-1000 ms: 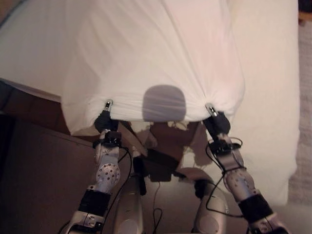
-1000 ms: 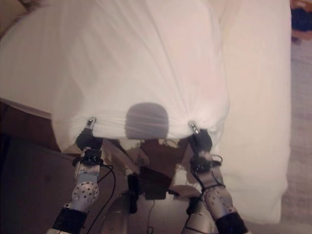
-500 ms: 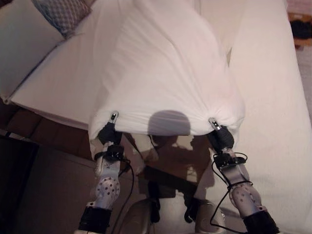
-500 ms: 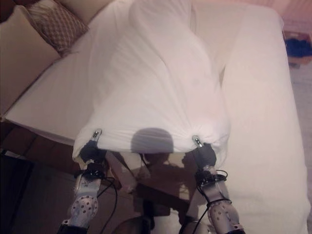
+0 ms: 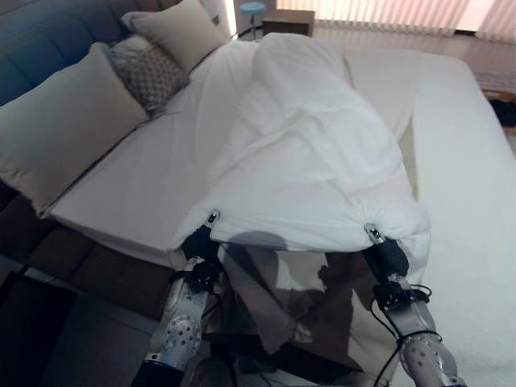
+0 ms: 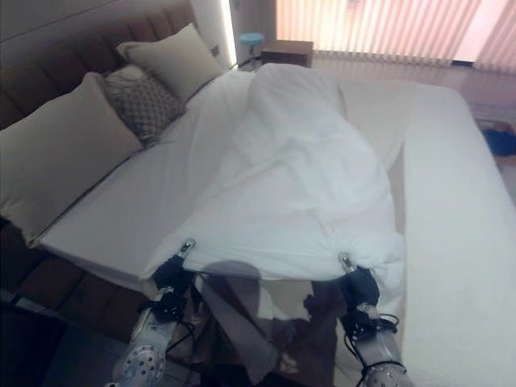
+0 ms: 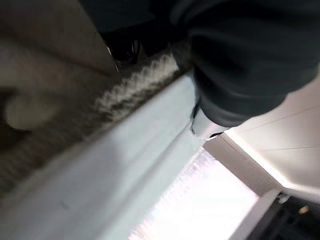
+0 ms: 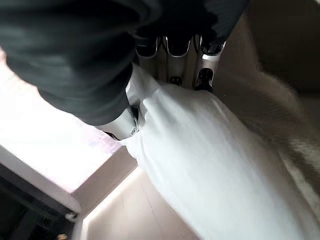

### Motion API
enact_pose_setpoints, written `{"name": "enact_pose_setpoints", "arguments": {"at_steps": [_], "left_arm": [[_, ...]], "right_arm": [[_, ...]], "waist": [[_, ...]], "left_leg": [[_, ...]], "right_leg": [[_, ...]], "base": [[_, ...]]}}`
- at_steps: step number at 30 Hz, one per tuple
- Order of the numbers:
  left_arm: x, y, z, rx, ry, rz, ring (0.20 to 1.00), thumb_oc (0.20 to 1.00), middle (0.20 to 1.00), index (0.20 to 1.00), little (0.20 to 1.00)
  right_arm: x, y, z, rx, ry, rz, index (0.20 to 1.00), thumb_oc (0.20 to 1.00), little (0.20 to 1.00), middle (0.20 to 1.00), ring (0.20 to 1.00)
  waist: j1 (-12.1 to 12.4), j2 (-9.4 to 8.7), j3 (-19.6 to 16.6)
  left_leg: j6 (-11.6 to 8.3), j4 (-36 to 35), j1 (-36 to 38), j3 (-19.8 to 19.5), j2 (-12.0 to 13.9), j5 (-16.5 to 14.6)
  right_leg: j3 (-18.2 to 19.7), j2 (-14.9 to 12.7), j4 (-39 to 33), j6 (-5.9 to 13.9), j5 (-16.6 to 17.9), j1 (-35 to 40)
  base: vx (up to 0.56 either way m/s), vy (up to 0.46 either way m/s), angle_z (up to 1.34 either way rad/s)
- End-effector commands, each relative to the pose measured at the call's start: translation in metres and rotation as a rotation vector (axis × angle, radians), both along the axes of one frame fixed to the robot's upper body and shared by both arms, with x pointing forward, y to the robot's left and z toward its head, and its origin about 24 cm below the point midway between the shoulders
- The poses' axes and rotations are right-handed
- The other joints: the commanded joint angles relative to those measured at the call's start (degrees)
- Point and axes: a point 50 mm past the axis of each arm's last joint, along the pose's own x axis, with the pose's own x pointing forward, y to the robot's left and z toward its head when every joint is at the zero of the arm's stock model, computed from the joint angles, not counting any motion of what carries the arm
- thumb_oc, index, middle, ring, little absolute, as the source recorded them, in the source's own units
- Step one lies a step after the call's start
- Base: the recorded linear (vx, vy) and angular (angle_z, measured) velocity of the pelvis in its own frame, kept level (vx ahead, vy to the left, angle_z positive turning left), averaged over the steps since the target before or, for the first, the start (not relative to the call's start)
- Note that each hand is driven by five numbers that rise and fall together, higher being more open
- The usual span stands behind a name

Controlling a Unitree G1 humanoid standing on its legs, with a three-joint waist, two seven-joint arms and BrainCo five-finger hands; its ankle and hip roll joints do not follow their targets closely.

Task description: Make the bed

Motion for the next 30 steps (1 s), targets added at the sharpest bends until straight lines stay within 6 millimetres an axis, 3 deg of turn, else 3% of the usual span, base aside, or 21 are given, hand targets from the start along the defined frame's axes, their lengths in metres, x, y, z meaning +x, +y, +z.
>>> {"name": "enact_pose_setpoints", "arguments": {"at_steps": [1,2,3,4,5,7,9,11,13,16,17,18,20,21,22,24,26,27,28,29,30], "left_arm": [[-0.017,0.085,0.092,0.128,-0.473,0.345,0.200,0.200,0.200,0.200,0.200],[-0.017,0.084,0.092,0.127,-0.476,0.345,0.200,0.200,0.200,0.200,0.200],[-0.017,0.082,0.091,0.117,-0.475,0.346,0.200,0.200,0.200,0.200,0.200],[-0.018,0.080,0.090,0.111,-0.473,0.352,0.200,0.200,0.200,0.200,0.200],[-0.017,0.075,0.092,0.088,-0.487,0.317,0.200,0.200,0.200,0.200,0.200],[-0.013,0.069,0.084,0.054,-0.455,0.318,0.200,0.200,0.200,0.200,0.200],[-0.012,0.068,0.083,0.027,-0.467,0.315,0.200,0.200,0.200,0.200,0.200],[-0.015,0.072,0.081,0.033,-0.452,0.333,0.200,0.200,0.200,0.200,0.200],[-0.016,0.077,0.082,0.045,-0.453,0.353,0.200,0.200,0.200,0.200,0.200],[-0.018,0.081,0.088,0.032,-0.482,0.369,0.200,0.200,0.200,0.200,0.200],[-0.018,0.080,0.089,0.029,-0.490,0.366,0.200,0.200,0.200,0.200,0.200],[-0.016,0.079,0.090,0.028,-0.493,0.361,0.200,0.200,0.200,0.200,0.200],[-0.013,0.073,0.088,0.019,-0.485,0.323,0.200,0.200,0.200,0.200,0.200],[-0.013,0.073,0.088,0.019,-0.485,0.322,0.200,0.200,0.200,0.200,0.200],[-0.008,0.063,0.089,0.023,-0.487,0.272,0.200,0.200,0.200,0.200,0.200],[-0.009,0.065,0.087,0.063,-0.472,0.269,0.200,0.200,0.200,0.200,0.200],[-0.010,0.068,0.086,0.092,-0.461,0.284,0.200,0.200,0.200,0.200,0.200],[-0.011,0.068,0.086,0.097,-0.461,0.286,0.200,0.200,0.200,0.200,0.200],[-0.011,0.067,0.085,0.097,-0.457,0.287,0.200,0.200,0.200,0.200,0.200],[-0.013,0.067,0.082,0.086,-0.452,0.299,0.200,0.200,0.200,0.200,0.200],[-0.014,0.067,0.082,0.085,-0.447,0.300,0.200,0.200,0.200,0.200,0.200]], "right_arm": [[0.010,-0.051,0.032,-0.124,-0.150,-0.160,0.200,0.200,0.200,0.200,0.200],[0.012,-0.050,0.034,-0.117,-0.162,-0.150,0.200,0.200,0.200,0.200,0.200],[0.012,-0.051,0.033,-0.119,-0.162,-0.155,0.200,0.200,0.200,0.200,0.200],[0.011,-0.053,0.034,-0.133,-0.166,-0.159,0.200,0.200,0.200,0.200,0.200],[0.009,-0.059,0.033,-0.139,-0.158,-0.178,0.200,0.200,0.200,0.200,0.200],[0.008,-0.064,0.037,-0.154,-0.175,-0.195,0.200,0.200,0.200,0.200,0.200],[0.013,-0.065,0.044,-0.164,-0.193,-0.214,0.200,0.200,0.200,0.200,0.200],[0.016,-0.062,0.044,-0.137,-0.193,-0.216,0.200,0.200,0.200,0.200,0.200],[0.018,-0.060,0.043,-0.124,-0.190,-0.213,0.200,0.200,0.200,0.200,0.200],[0.020,-0.065,0.042,-0.131,-0.174,-0.214,0.200,0.200,0.200,0.200,0.200],[0.020,-0.068,0.045,-0.131,-0.178,-0.227,0.200,0.200,0.200,0.200,0.200],[0.019,-0.071,0.046,-0.131,-0.180,-0.238,0.200,0.200,0.200,0.200,0.200],[0.012,-0.076,0.047,-0.149,-0.185,-0.260,0.200,0.200,0.200,0.200,0.200],[0.012,-0.076,0.047,-0.149,-0.185,-0.260,0.200,0.200,0.200,0.200,0.200],[0.008,-0.071,0.042,-0.143,-0.170,-0.257,0.200,0.200,0.200,0.200,0.200],[0.008,-0.062,0.032,-0.126,-0.141,-0.241,0.200,0.200,0.200,0.200,0.200],[0.012,-0.057,0.028,-0.113,-0.126,-0.228,0.200,0.200,0.200,0.200,0.200],[0.013,-0.055,0.028,-0.109,-0.133,-0.214,0.200,0.200,0.200,0.200,0.200],[0.014,-0.053,0.029,-0.115,-0.139,-0.199,0.200,0.200,0.200,0.200,0.200],[0.016,-0.053,0.031,-0.107,-0.152,-0.190,0.200,0.200,0.200,0.200,0.200],[0.014,-0.054,0.030,-0.108,-0.153,-0.194,0.200,0.200,0.200,0.200,0.200]], "waist": [[1.5,1.25,-2.1],[1.7,0.55,-2.3],[1.8,0.57,-2.3],[1.7,0.24,-2.5],[0.8,0.71,-2.6],[-0.6,0.18,-3.0],[0.7,0.80,-2.8],[1.1,-0.25,-2.4],[2.2,-1.58,-2.8],[2.2,-0.75,-4.3],[2.3,-0.08,-5.0],[2.3,0.63,-5.1],[1.5,0.72,-5.5],[1.5,0.70,-5.5],[1.0,-0.15,-4.8],[1.0,0.19,-4.4],[1.2,0.63,-3.4],[0.9,0.51,-3.3],[0.9,0.44,-3.1],[1.6,-0.06,-3.2],[1.4,0.05,-3.4]], "left_leg": [[0.50,-9.8,10.7,-0.2,-0.8,-1.8],[0.23,-11.3,12.1,-1.1,-2.6,-3.0],[0.26,-12.1,12.9,-1.8,-3.6,-3.1],[0.18,-11.3,12.8,-2.3,-4.4,-3.8],[0.15,-8.6,12.3,-3.7,-4.3,-5.6],[0.51,-1.1,10.4,-2.9,-5.9,-7.0],[-0.07,2.0,11.5,-2.8,-4.4,-10.6],[-0.57,2.2,10.1,-4.0,-1.7,-8.6],[-3.20,4.0,6.9,-7.0,4.6,-5.2],[-6.36,-3.0,6.9,-9.8,13.6,1.0],[-7.32,-6.8,7.3,-9.5,14.3,4.5],[-8.28,-7.2,7.1,-10.2,13.7,4.9],[-8.22,-7.3,7.5,-7.2,10.1,0.8],[-8.21,-7.3,7.5,-7.2,10.1,0.8],[-5.09,-5.1,7.4,-6.3,5.5,-3.1],[-2.02,-7.0,9.7,-4.8,2.0,-3.7],[-0.34,-9.0,12.4,-1.6,0.2,-3.3],[-0.08,-10.1,13.1,-1.5,-0.7,-3.0],[0.00,-10.8,14.5,-2.3,-2.2,-3.9],[0.20,-11.4,15.2,-2.2,-3.9,-4.3],[0.20,-10.9,15.1,-2.9,-4.3,-4.7]], "right_leg": [[-3.4,18.4,-1.3,2.26,-2.0,-8.2],[-4.9,21.3,-4.6,4.55,-2.8,-9.5],[-8.1,23.4,-8.8,4.77,-2.2,-9.9],[-8.8,23.9,-14.1,4.05,-2.2,-9.8],[-4.0,21.6,-15.8,3.62,-1.0,-10.6],[-0.8,24.2,-16.7,0.35,-1.2,-12.5],[-4.5,22.6,-16.7,0.82,-2.1,-9.4],[-2.7,22.5,-16.8,-0.21,-1.6,-8.8],[-1.5,21.0,-18.7,0.70,-3.0,-6.0],[1.5,17.6,-17.8,2.58,-6.0,-5.7],[1.7,16.3,-17.3,2.71,-5.6,-6.5],[2.1,14.8,-17.0,3.05,-5.0,-6.2],[1.6,10.1,-16.0,4.39,-1.7,-4.7],[1.6,10.1,-16.0,4.40,-1.7,-4.7],[1.6,6.6,-14.3,4.05,2.9,-3.7],[0.8,6.3,-9.0,2.78,2.6,-4.5],[-2.6,9.5,-2.8,1.96,0.0,-5.8],[-3.3,12.9,-3.7,1.74,-0.8,-6.8],[-3.7,17.5,-4.3,3.32,-1.8,-8.4],[-7.6,21.0,-8.2,3.97,-1.7,-9.1],[-8.2,22.7,-11.7,3.89,-1.4,-9.3]], "base": [[0.16,0.201,-0.46],[0.18,0.274,-0.69],[0.12,0.162,-0.64],[0.00,0.139,-0.65],[0.01,0.137,-0.45],[0.09,0.142,0.15],[0.13,0.167,0.67],[-0.06,0.181,-0.22],[0.02,0.302,0.05],[0.03,0.600,-0.16],[-0.03,0.675,-0.26],[-0.05,0.631,-0.16],[0.03,0.495,-0.03],[0.11,0.496,0.10],[0.12,0.478,0.45],[0.12,0.551,0.85],[0.09,0.445,0.55],[0.17,0.353,0.11],[0.19,0.268,-0.31],[0.17,0.191,-0.54],[0.07,0.122,-0.59]]}}
